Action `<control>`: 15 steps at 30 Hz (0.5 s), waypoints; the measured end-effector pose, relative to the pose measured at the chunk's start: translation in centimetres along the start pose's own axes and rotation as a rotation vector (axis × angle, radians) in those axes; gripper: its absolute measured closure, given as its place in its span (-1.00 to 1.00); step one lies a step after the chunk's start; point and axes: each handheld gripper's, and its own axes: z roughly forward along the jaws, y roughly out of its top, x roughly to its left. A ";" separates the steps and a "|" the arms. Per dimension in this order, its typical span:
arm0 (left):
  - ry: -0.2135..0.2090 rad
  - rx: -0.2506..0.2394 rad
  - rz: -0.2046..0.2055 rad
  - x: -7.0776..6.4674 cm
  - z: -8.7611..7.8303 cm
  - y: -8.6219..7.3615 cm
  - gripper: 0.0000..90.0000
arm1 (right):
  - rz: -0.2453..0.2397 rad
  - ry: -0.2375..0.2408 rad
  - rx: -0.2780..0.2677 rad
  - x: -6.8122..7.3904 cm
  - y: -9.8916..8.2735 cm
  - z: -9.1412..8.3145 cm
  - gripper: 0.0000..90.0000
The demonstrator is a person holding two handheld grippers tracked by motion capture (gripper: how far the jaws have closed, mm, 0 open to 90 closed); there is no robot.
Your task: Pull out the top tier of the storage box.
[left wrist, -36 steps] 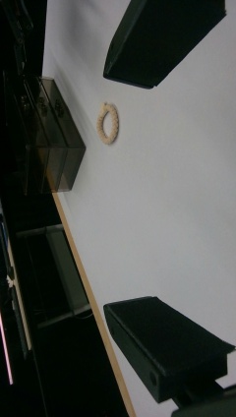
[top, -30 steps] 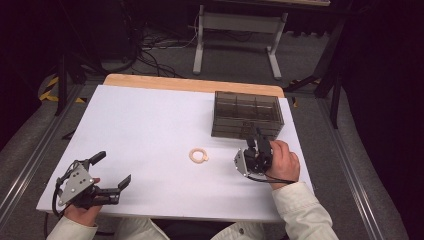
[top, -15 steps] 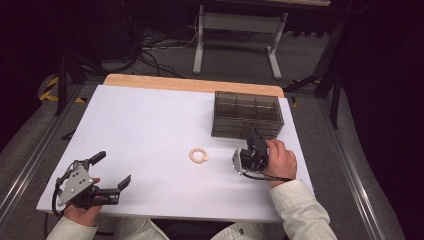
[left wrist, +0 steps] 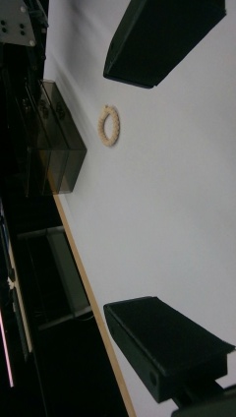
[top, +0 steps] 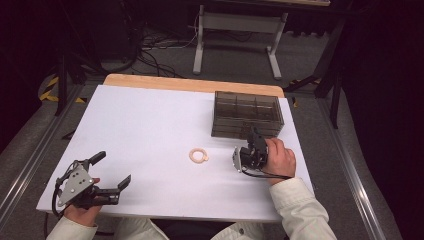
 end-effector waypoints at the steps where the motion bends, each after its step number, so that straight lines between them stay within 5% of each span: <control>1: 0.000 0.000 0.000 0.0 0.0 0.0 -1.00 | -0.004 -0.004 0.000 0.0 0.0 0.1 0.33; 15: -0.005 0.001 -0.002 -0.1 0.1 0.0 -1.00 | -0.002 0.006 0.037 0.3 -0.5 1.7 0.50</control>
